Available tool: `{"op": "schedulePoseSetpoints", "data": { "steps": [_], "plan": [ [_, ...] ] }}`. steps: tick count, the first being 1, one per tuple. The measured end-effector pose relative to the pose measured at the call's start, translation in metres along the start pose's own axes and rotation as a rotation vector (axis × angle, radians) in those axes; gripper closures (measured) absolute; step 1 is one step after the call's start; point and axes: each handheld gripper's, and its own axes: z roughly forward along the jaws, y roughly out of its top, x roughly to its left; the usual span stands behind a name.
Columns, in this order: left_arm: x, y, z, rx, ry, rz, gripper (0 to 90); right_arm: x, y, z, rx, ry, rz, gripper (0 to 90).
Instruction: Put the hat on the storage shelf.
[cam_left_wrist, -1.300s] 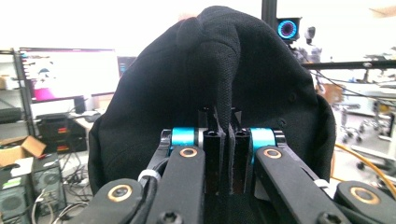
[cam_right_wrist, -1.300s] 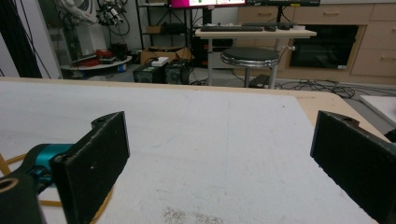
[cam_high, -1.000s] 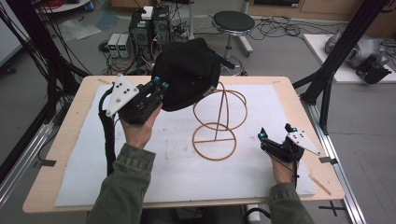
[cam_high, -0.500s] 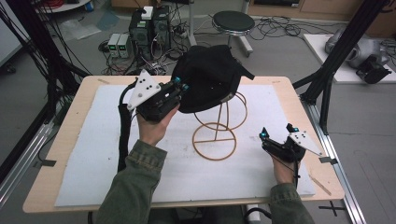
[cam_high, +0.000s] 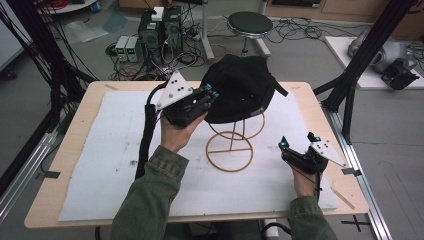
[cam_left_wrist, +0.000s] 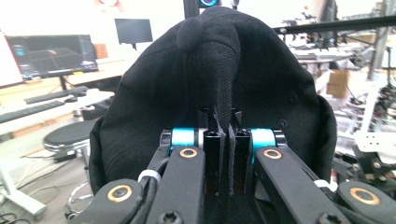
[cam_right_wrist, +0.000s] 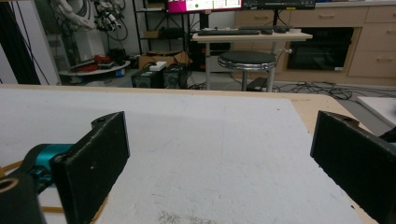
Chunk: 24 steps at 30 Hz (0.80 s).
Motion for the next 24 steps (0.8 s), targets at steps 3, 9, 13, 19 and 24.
{"op": "schedulePoseSetpoints", "data": {
  "steps": [3, 9, 13, 19, 24],
  "plan": [
    [-0.001, 0.000, 0.007, 0.029, -0.043, 0.007, 87.6, 0.000, 0.000, 0.000, 0.001, 0.004, 0.004, 3.6],
    [-0.005, 0.000, 0.020, 0.109, -0.066, 0.028, 87.5, -0.001, 0.000, 0.000, -0.001, 0.006, 0.010, 3.6],
    [-0.002, 0.001, 0.022, 0.141, -0.059, 0.009, 87.3, -0.001, 0.000, 0.000, 0.001, 0.009, 0.011, 3.6],
    [-0.001, -0.001, 0.027, 0.200, -0.078, -0.012, 86.4, -0.001, 0.001, 0.000, -0.001, 0.009, 0.010, 3.6],
    [-0.002, -0.002, 0.029, 0.210, -0.075, -0.016, 85.6, -0.001, 0.001, -0.001, 0.001, 0.010, 0.011, 3.6]
  ]
}}
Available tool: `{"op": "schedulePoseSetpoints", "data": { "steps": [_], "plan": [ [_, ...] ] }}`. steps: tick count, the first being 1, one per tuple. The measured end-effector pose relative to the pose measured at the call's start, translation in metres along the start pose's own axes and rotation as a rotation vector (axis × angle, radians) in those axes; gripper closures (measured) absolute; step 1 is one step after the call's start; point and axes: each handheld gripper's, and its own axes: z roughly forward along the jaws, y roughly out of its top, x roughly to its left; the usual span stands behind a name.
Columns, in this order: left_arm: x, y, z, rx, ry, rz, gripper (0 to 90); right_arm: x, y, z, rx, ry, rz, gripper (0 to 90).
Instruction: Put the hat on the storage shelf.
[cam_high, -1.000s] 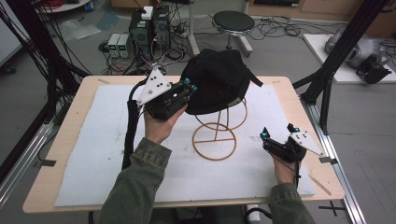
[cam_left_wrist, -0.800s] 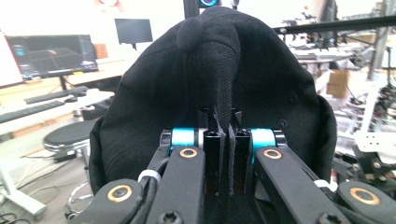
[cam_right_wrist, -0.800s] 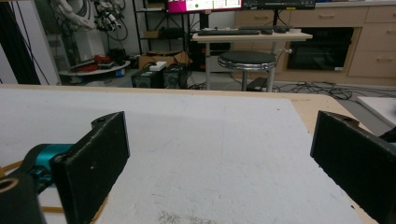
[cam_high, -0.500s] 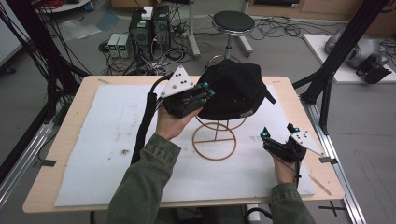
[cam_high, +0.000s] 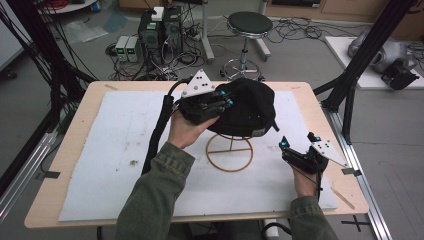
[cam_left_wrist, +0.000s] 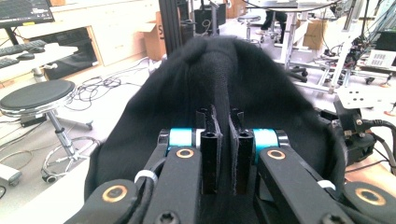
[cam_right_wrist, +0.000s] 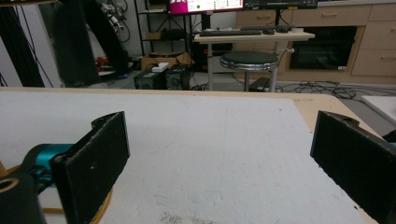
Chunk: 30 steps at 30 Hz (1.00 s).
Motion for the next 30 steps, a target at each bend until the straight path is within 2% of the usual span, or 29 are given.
{"op": "schedulePoseSetpoints", "data": {
  "steps": [4, 12, 16, 19, 24, 30],
  "plan": [
    [-0.001, -0.002, -0.001, 0.004, 0.004, 0.009, 85.4, 0.000, 0.000, 0.000, -0.001, 0.004, -0.001, 3.6],
    [-0.002, -0.009, 0.000, -0.004, 0.005, -0.008, 81.0, 0.000, 0.000, 0.000, -0.006, 0.000, 0.003, 3.6],
    [-0.002, -0.014, 0.000, -0.006, 0.017, -0.012, 74.1, 0.000, 0.001, -0.001, -0.005, 0.000, 0.001, 3.6],
    [-0.001, -0.018, 0.000, -0.021, 0.020, -0.037, 71.5, 0.000, 0.001, -0.001, -0.006, 0.001, 0.003, 3.6],
    [-0.001, -0.020, 0.000, -0.023, 0.015, -0.054, 58.8, 0.000, 0.001, -0.001, -0.006, 0.001, 0.003, 3.6],
    [-0.005, -0.021, 0.001, -0.036, 0.018, -0.048, 48.3, 0.000, 0.001, -0.001, -0.005, -0.001, 0.002, 3.6]
  ]
}}
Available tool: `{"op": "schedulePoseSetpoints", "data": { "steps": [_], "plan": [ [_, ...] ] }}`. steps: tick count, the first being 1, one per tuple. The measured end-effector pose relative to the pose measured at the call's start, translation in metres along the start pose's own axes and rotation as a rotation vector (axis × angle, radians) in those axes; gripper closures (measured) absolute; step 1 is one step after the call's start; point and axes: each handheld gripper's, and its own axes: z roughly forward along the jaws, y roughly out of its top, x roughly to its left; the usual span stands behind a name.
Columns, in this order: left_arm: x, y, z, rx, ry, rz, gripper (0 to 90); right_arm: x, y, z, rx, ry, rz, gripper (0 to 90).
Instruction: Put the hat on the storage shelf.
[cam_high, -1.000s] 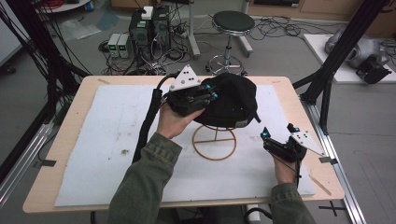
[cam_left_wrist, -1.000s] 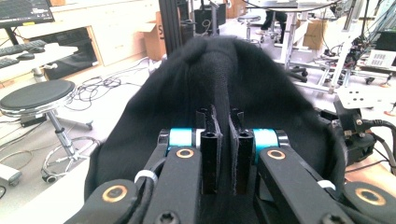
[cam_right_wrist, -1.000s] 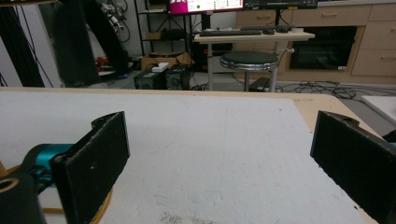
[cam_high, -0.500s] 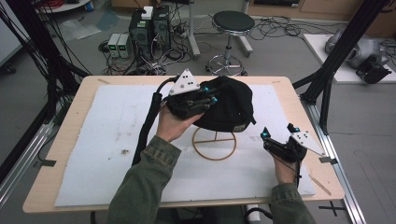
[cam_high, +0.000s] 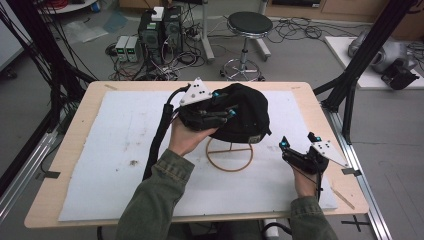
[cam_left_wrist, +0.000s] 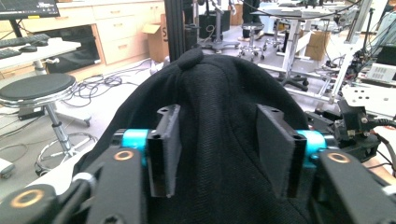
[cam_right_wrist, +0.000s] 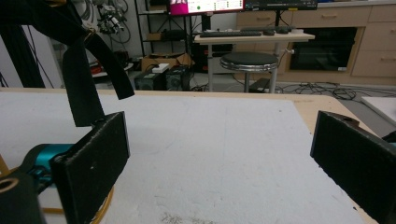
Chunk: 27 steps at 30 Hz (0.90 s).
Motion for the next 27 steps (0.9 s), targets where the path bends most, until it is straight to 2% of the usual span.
{"op": "schedulePoseSetpoints", "data": {
  "steps": [2, 4, 6, 8, 13, 15, 18, 24, 27],
  "plan": [
    [-0.001, 0.000, -0.001, -0.007, 0.008, 0.005, 43.9, 0.000, 0.000, 0.000, 0.000, 0.001, -0.001, 3.6],
    [-0.002, 0.000, -0.002, -0.013, 0.037, 0.011, 39.4, 0.000, 0.000, 0.000, 0.000, 0.001, 0.000, 3.6],
    [-0.001, -0.001, -0.004, -0.015, 0.063, 0.006, 33.5, 0.000, 0.000, 0.000, -0.001, 0.002, -0.001, 3.6],
    [0.002, -0.002, -0.008, -0.023, 0.072, -0.004, 31.9, 0.001, 0.000, 0.000, 0.000, 0.001, 0.000, 3.6],
    [0.007, -0.007, -0.019, -0.056, 0.130, 0.004, 30.2, 0.001, 0.000, 0.000, 0.001, -0.001, -0.006, 3.6],
    [0.011, -0.008, -0.026, -0.059, 0.155, 0.000, 28.8, 0.001, 0.000, 0.000, -0.001, -0.001, -0.006, 3.6],
    [0.014, -0.010, -0.036, -0.089, 0.171, -0.019, 28.5, 0.002, 0.000, 0.000, -0.002, -0.001, -0.006, 3.6],
    [0.019, -0.014, -0.054, -0.119, 0.222, -0.023, 28.5, 0.004, 0.000, 0.001, 0.000, -0.001, -0.018, 3.6],
    [0.023, -0.017, -0.064, -0.135, 0.261, -0.033, 28.5, 0.005, 0.000, 0.001, 0.003, -0.002, -0.016, 3.6]
  ]
}}
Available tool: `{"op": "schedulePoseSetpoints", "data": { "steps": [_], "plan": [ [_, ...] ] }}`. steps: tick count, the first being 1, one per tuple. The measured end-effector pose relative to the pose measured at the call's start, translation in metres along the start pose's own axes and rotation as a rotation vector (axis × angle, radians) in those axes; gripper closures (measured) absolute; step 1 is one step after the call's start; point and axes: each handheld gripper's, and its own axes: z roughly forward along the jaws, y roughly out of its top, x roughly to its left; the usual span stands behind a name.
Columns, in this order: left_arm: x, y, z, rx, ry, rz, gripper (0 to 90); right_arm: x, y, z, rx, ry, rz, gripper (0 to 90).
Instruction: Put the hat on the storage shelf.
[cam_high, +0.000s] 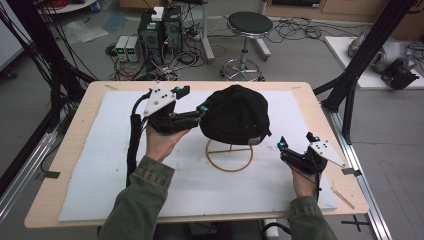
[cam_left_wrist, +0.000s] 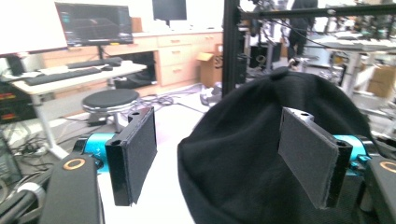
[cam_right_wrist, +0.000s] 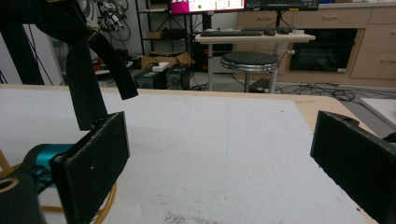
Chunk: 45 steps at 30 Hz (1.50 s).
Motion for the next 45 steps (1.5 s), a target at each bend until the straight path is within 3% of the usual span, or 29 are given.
{"op": "schedulePoseSetpoints", "data": {
  "steps": [14, 18, 33, 39, 45],
  "plan": [
    [0.032, -0.011, -0.045, -0.063, 0.240, 0.001, 28.6, 0.000, 0.000, 0.000, -0.006, -0.012, -0.002, 3.6],
    [0.042, -0.017, -0.058, -0.060, 0.278, -0.021, 28.7, 0.001, 0.000, 0.000, -0.007, -0.015, 0.000, 3.6],
    [0.069, -0.033, -0.106, -0.024, 0.406, -0.018, 28.2, 0.000, 0.001, -0.001, -0.016, -0.030, 0.011, 3.6],
    [0.079, -0.045, -0.123, 0.005, 0.463, -0.008, 28.0, 0.000, 0.000, -0.001, -0.011, -0.036, 0.018, 3.6],
    [0.085, -0.061, -0.138, 0.004, 0.525, -0.036, 27.9, 0.000, 0.000, -0.001, -0.010, -0.033, 0.014, 3.6]
  ]
}}
